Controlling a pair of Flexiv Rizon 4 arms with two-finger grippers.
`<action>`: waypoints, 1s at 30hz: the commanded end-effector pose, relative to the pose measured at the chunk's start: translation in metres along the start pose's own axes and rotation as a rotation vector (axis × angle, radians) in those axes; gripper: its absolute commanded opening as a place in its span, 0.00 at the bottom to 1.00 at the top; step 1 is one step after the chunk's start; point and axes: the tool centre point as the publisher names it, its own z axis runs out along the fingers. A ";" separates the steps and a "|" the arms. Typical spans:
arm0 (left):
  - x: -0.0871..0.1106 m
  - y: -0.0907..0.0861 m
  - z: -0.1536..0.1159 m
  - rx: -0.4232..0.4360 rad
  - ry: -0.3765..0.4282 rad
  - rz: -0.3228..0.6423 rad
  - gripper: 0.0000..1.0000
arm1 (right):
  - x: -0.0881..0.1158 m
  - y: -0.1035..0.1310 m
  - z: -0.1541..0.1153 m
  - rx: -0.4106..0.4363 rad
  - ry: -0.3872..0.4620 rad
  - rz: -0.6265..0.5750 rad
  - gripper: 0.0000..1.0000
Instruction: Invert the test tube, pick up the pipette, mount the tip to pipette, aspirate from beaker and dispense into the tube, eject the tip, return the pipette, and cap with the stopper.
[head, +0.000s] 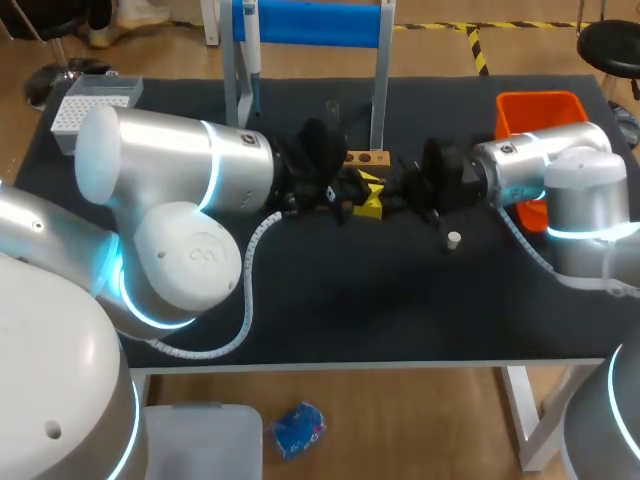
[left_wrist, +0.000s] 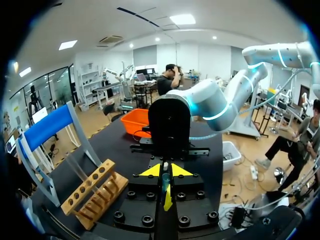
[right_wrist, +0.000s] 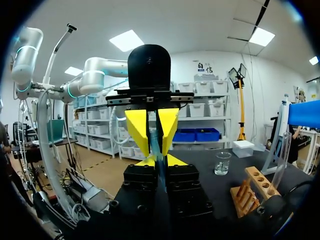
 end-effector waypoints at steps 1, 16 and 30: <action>0.007 0.003 0.000 0.010 0.010 -0.002 0.00 | -0.010 0.002 0.000 0.003 0.002 0.003 0.00; 0.007 -0.002 -0.004 0.040 0.001 0.036 1.00 | -0.008 0.002 -0.002 0.025 -0.005 -0.001 0.00; -0.036 -0.017 -0.047 0.030 -0.107 0.063 1.00 | 0.006 -0.004 -0.016 0.035 -0.004 -0.030 0.00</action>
